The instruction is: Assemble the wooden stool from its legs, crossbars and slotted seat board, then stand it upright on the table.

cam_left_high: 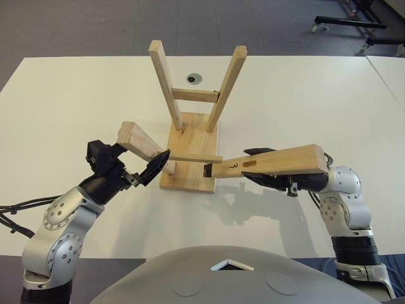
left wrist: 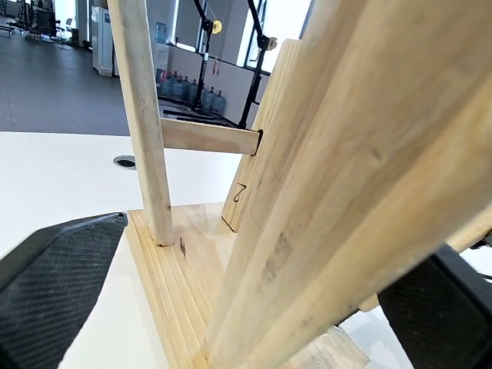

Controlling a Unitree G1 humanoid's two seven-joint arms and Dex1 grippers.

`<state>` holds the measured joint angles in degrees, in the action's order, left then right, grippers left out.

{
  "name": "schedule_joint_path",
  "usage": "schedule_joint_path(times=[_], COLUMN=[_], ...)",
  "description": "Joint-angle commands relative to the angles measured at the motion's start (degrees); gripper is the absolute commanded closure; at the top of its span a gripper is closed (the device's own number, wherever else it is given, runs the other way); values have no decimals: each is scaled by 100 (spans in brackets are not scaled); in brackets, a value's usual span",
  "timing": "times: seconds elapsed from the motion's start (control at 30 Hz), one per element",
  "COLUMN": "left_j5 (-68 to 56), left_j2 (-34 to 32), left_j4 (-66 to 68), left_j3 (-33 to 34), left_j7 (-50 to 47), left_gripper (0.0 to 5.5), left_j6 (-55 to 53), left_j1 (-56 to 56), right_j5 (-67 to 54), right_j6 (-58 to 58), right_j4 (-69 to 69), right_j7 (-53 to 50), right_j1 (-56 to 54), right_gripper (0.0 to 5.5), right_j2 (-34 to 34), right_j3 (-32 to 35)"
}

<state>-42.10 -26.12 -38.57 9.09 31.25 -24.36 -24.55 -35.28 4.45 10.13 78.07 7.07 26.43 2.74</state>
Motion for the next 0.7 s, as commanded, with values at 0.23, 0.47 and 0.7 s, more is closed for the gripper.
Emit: schedule_joint_path(times=[0.23,0.47,0.7], left_j5=[175,261,363], left_j2=[187,319,434], left_j4=[-141,-268,-369], left_j3=[-168,-237,-391], left_j7=[-120,-199,-297], left_gripper=[10,10,10], left_j6=[133,208,287], left_j1=[-242,-468,-652], right_j5=[112,-30,459], right_j6=[300,216,182], right_j4=[-331,148,547], right_j7=[264,55,-535], right_j1=[-350,-384,-102], right_gripper=[345,345,345], right_j2=[182,179,192], right_j3=[-73,-76,-358])
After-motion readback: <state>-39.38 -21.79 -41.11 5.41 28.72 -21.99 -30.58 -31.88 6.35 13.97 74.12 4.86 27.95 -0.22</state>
